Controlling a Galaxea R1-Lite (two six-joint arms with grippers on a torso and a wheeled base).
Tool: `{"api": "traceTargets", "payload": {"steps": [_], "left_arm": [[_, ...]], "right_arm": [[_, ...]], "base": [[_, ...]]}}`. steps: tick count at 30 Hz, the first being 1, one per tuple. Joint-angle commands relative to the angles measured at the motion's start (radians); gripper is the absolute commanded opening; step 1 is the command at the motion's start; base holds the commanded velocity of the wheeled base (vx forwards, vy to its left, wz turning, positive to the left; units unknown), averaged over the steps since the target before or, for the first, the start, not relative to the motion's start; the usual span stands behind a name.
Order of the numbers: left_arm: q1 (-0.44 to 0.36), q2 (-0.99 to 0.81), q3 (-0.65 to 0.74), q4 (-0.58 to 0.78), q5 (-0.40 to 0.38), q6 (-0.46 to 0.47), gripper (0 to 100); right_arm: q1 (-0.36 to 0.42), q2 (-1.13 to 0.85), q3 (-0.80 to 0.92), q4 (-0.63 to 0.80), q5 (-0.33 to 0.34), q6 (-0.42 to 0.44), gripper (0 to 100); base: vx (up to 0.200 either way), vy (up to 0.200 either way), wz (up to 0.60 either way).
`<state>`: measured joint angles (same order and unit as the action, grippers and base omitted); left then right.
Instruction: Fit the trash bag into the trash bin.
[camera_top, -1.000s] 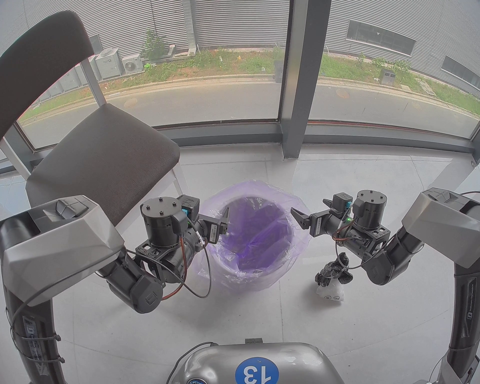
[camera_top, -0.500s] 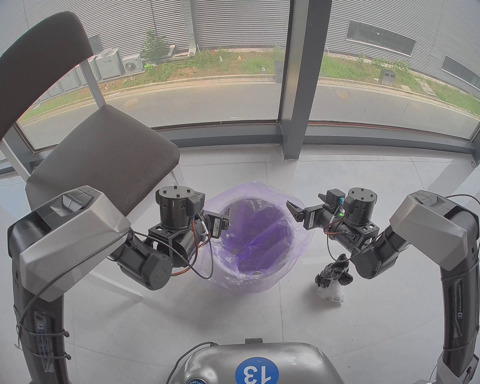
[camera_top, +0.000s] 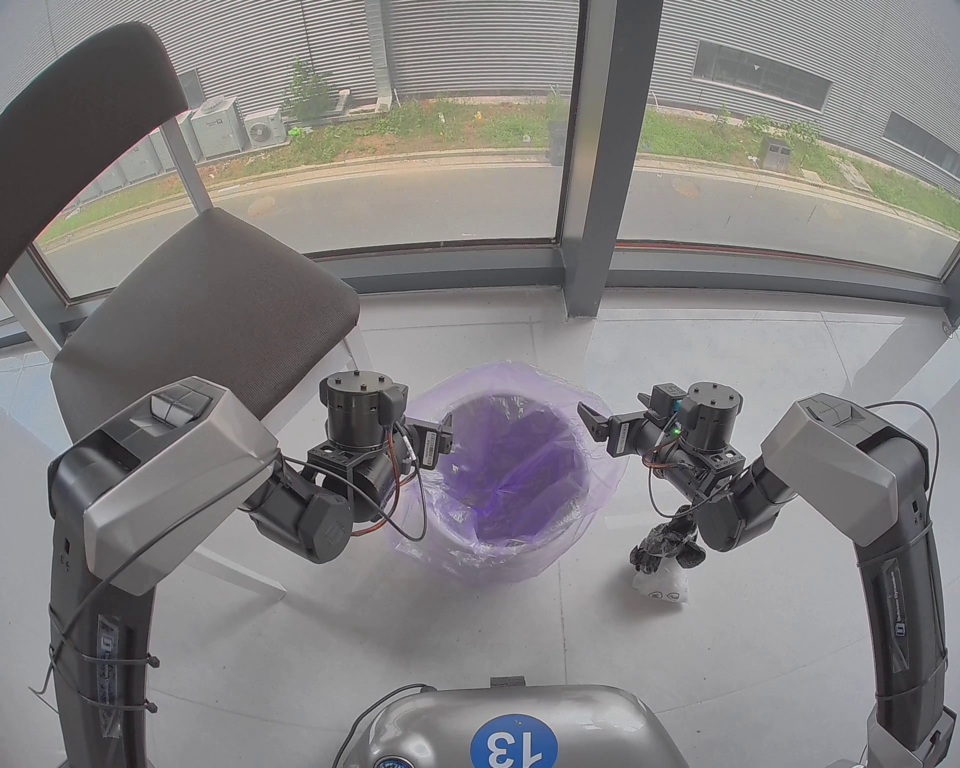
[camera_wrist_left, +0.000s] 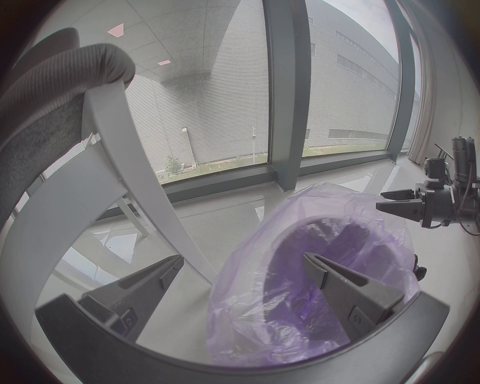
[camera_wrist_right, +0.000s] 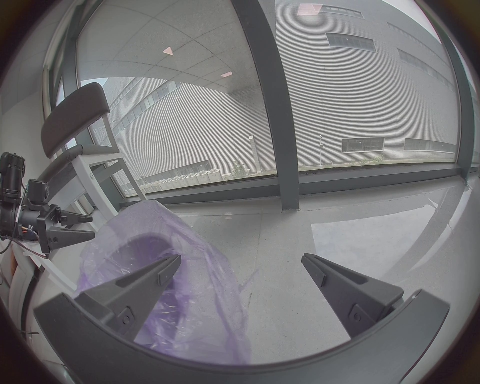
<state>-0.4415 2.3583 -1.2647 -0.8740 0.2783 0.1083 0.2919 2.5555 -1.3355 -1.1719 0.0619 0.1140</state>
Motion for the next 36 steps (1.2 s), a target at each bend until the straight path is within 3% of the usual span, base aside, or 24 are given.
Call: {"api": "traceTargets", "payload": {"steps": [1, 9, 21, 36], "left_arm": [[0.009, 0.032, -0.022, -0.002, 0.001, -0.001, 100], [0.046, 0.065, -0.074, -0.003, 0.001, -0.010, 100], [0.064, 0.110, -0.114, -0.006, 0.012, -0.036, 100], [0.081, 0.137, -0.121, 0.017, 0.081, -0.029, 100]], "right_arm": [[-0.002, 0.045, -0.037, -0.002, -0.001, 0.006, 100], [-0.011, 0.075, -0.108, -0.005, -0.013, 0.056, 100], [-0.023, 0.112, -0.145, -0.002, -0.019, 0.055, 100], [-0.028, 0.115, -0.111, 0.026, -0.019, 0.050, 100]], "base": [[0.000, 0.000, 0.00], [0.000, 0.000, 0.00], [0.000, 0.000, 0.00], [0.000, 0.000, 0.00]]}}
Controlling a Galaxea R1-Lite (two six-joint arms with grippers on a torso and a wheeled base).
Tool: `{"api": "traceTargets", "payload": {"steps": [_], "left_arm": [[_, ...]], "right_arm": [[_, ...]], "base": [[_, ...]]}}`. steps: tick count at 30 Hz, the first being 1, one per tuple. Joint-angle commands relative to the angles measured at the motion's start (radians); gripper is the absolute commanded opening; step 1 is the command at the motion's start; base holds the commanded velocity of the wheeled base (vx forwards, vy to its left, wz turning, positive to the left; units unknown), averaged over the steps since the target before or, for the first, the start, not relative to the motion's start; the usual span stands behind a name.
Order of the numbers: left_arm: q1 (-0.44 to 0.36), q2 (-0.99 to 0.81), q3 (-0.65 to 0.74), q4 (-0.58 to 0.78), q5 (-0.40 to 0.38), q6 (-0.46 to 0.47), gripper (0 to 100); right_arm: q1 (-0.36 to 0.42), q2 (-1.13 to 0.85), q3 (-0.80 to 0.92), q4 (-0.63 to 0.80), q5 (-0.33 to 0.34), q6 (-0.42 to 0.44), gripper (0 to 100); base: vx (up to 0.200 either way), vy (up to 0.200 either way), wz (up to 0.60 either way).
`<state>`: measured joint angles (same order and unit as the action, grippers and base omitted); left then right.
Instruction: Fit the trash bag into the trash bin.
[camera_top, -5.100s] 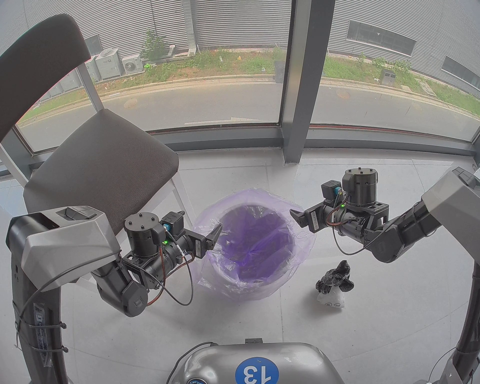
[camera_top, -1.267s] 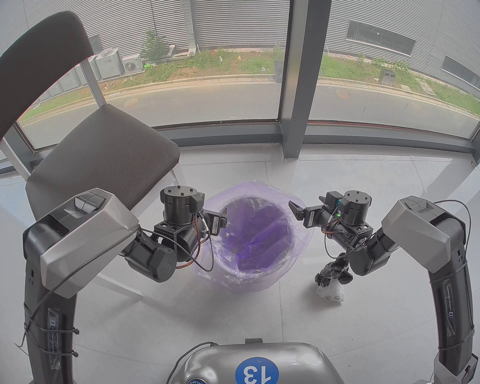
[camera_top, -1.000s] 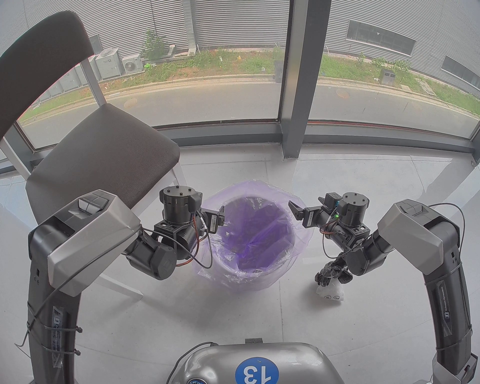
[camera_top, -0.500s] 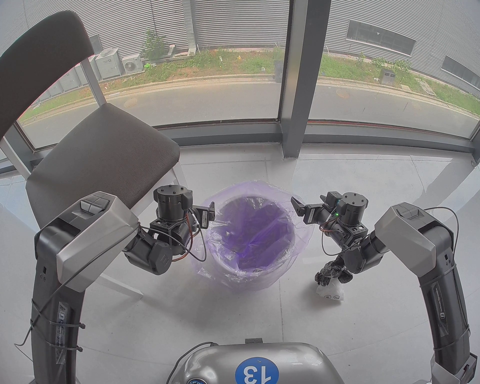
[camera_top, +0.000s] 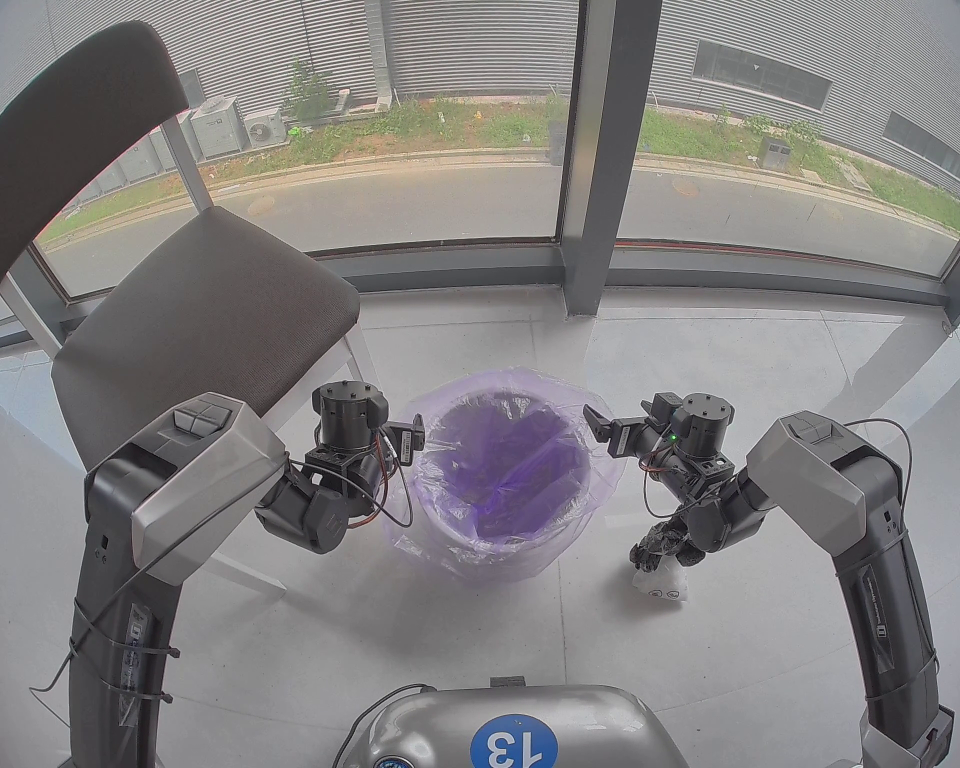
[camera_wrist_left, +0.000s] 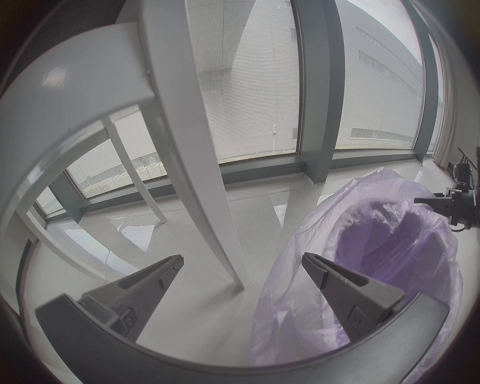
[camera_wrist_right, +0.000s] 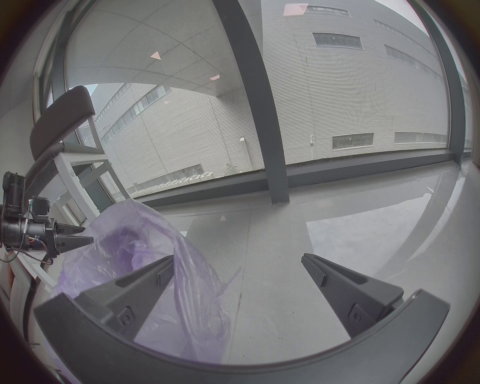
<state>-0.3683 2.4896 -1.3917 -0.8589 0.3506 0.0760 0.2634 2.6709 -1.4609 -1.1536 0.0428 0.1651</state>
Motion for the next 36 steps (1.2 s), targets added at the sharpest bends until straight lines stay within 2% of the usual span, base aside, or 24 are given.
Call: {"api": "traceTargets", "payload": {"steps": [1, 19, 36], "left_arm": [[0.011, 0.008, 0.014, 0.001, 0.010, 0.005, 100], [0.005, -0.015, 0.161, 0.000, -0.010, 0.008, 100], [0.008, 0.017, 0.005, -0.005, -0.007, -0.033, 100]], "right_arm": [[0.000, 0.000, 0.020, 0.012, 0.002, -0.001, 100], [0.007, -0.028, 0.126, 0.015, 0.023, -0.030, 100], [0.002, 0.001, -0.015, -0.020, 0.006, 0.002, 100]], "base": [[0.000, 0.000, 0.00], [0.000, 0.000, 0.00], [0.000, 0.000, 0.00]]}}
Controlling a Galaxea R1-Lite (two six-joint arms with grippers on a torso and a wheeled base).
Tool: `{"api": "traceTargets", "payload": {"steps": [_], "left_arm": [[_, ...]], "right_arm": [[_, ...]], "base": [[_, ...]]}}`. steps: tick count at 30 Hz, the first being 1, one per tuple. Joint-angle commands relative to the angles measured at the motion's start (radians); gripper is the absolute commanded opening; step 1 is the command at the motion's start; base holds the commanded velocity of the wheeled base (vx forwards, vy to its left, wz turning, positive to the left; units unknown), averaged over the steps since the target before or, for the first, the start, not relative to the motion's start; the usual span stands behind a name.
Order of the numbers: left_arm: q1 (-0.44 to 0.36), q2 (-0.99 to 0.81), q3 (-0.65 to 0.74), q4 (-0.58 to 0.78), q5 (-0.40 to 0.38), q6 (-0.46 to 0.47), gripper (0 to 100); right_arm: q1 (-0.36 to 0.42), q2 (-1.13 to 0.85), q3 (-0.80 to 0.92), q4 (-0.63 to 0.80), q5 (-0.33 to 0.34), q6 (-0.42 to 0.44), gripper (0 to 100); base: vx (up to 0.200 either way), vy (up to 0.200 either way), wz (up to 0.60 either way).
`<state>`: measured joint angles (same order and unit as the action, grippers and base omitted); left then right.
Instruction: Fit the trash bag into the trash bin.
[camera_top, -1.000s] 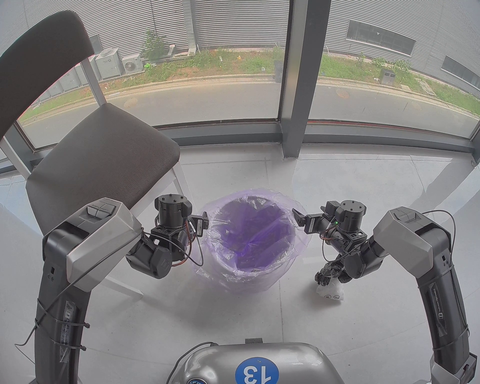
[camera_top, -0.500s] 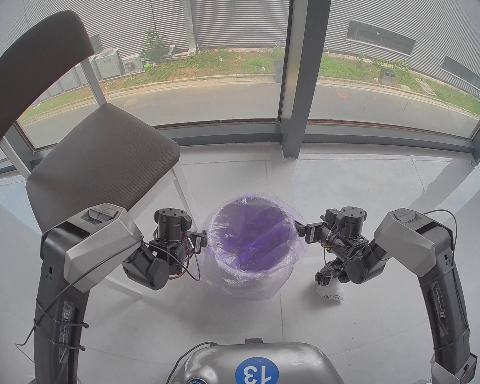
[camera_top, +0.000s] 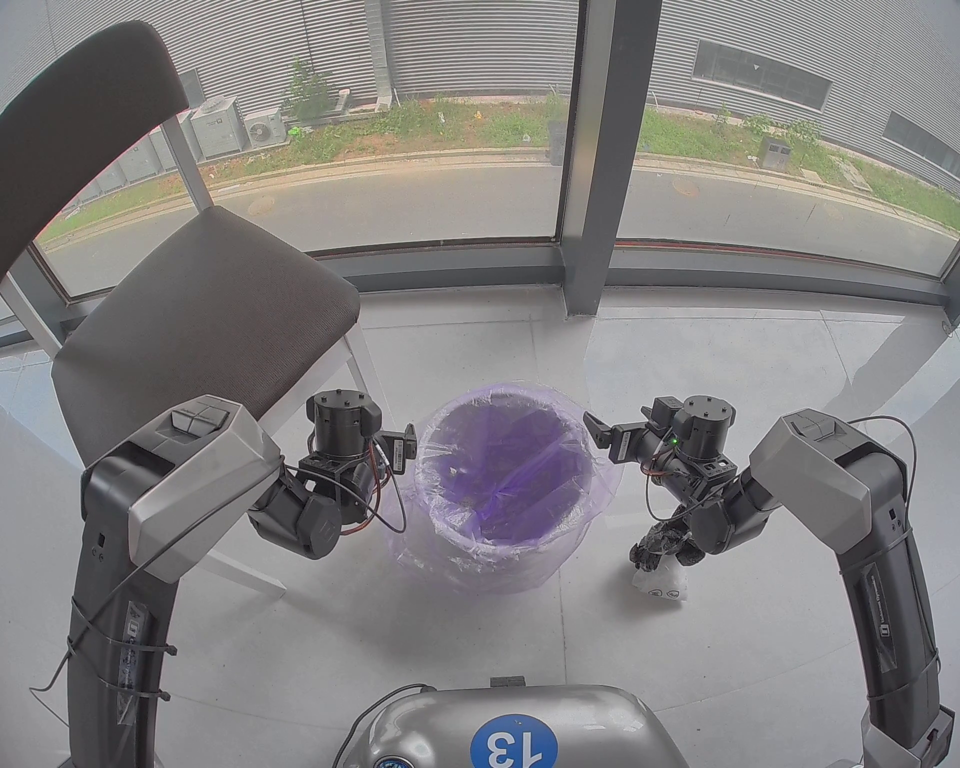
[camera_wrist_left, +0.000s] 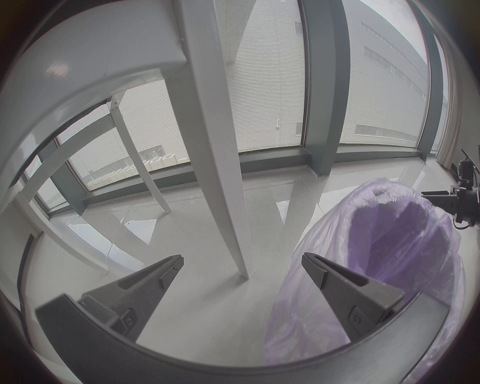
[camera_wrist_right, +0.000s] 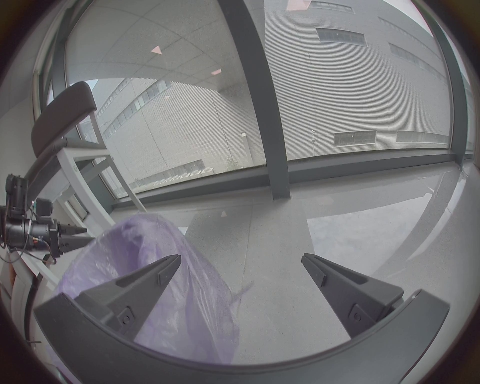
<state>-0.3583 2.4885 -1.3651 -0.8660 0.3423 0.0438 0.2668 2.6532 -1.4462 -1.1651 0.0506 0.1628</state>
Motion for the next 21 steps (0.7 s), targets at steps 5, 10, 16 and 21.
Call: {"api": "traceTargets", "payload": {"steps": [5, 10, 16, 21], "left_arm": [[-0.005, 0.018, -0.009, 0.007, 0.003, 0.001, 100], [0.004, 0.023, 0.008, 0.027, 0.010, 0.011, 100], [0.015, 0.049, -0.017, 0.031, 0.017, 0.005, 100], [0.016, 0.061, -0.015, 0.036, 0.017, 0.004, 100]], "right_arm": [[-0.003, 0.045, -0.065, -0.013, -0.003, 0.006, 100], [-0.003, 0.100, -0.117, -0.011, -0.003, 0.006, 100], [-0.003, 0.137, -0.129, -0.005, 0.000, 0.006, 100], [-0.001, 0.163, -0.128, -0.004, 0.008, 0.006, 100]], "base": [[0.000, 0.000, 0.00], [0.000, 0.000, 0.00], [0.000, 0.000, 0.00], [0.000, 0.000, 0.00]]}}
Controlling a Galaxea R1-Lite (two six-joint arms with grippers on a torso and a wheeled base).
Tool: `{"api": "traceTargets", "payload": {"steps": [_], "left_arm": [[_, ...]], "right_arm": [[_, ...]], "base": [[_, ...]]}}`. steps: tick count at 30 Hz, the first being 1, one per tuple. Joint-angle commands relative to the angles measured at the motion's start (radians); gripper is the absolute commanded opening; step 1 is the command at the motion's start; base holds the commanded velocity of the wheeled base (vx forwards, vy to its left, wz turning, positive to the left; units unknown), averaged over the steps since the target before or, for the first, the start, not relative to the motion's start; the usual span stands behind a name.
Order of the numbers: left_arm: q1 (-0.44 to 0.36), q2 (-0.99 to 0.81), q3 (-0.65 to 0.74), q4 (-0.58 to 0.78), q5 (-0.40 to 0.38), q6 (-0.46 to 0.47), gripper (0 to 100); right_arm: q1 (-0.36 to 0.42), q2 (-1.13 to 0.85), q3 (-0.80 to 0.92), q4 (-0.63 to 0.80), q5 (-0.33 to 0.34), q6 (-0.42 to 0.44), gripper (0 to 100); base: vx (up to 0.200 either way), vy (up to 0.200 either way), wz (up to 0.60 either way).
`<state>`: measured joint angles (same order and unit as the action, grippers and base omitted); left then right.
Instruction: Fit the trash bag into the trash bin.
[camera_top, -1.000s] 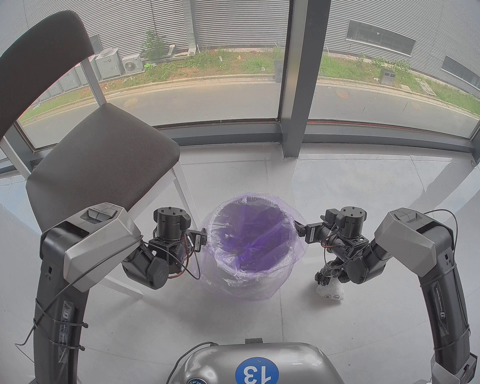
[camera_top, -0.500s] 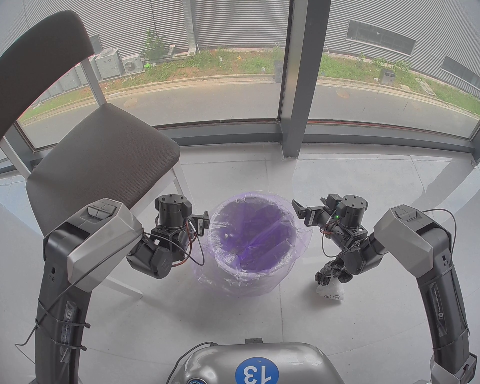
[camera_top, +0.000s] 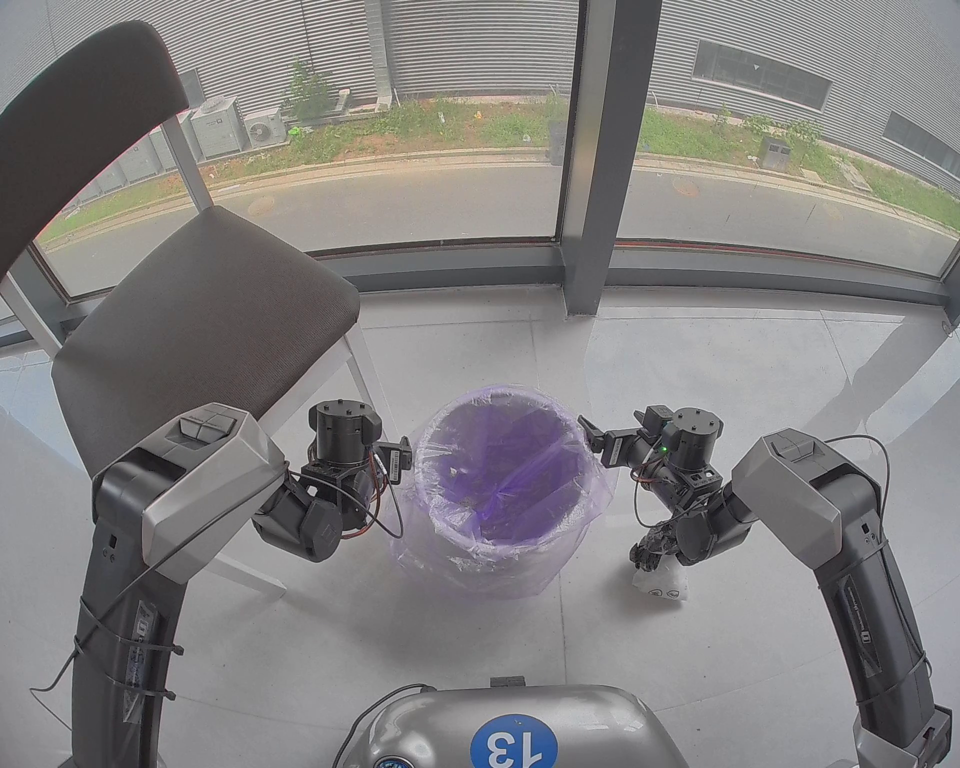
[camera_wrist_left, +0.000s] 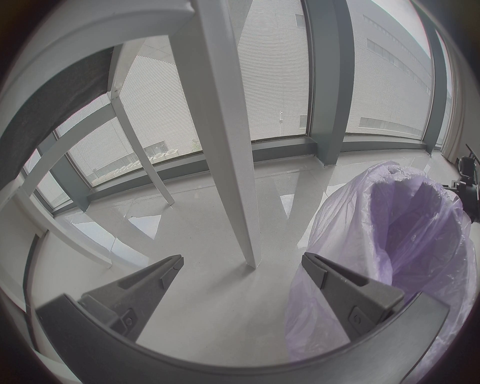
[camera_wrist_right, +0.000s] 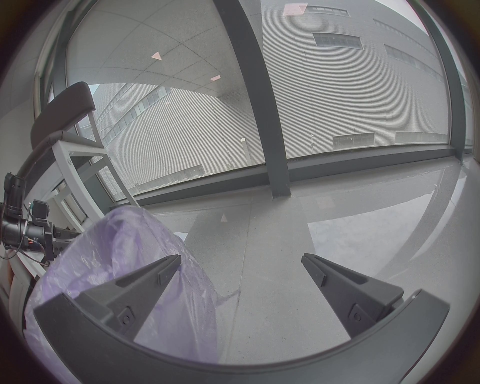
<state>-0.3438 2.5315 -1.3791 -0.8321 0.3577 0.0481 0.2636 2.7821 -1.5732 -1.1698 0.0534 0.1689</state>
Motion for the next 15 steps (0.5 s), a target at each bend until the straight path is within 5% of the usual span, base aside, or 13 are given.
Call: {"api": "traceTargets", "payload": {"steps": [1, 15], "left_arm": [[0.002, 0.020, -0.001, 0.004, 0.001, -0.001, 100], [-0.001, 0.053, 0.038, 0.004, 0.001, 0.001, 100]], "right_arm": [[0.002, 0.036, -0.002, 0.001, 0.006, 0.000, 100], [0.009, 0.051, 0.018, 0.005, 0.011, -0.002, 100]], "base": [[0.000, 0.000, 0.00], [0.000, 0.000, 0.00]]}}
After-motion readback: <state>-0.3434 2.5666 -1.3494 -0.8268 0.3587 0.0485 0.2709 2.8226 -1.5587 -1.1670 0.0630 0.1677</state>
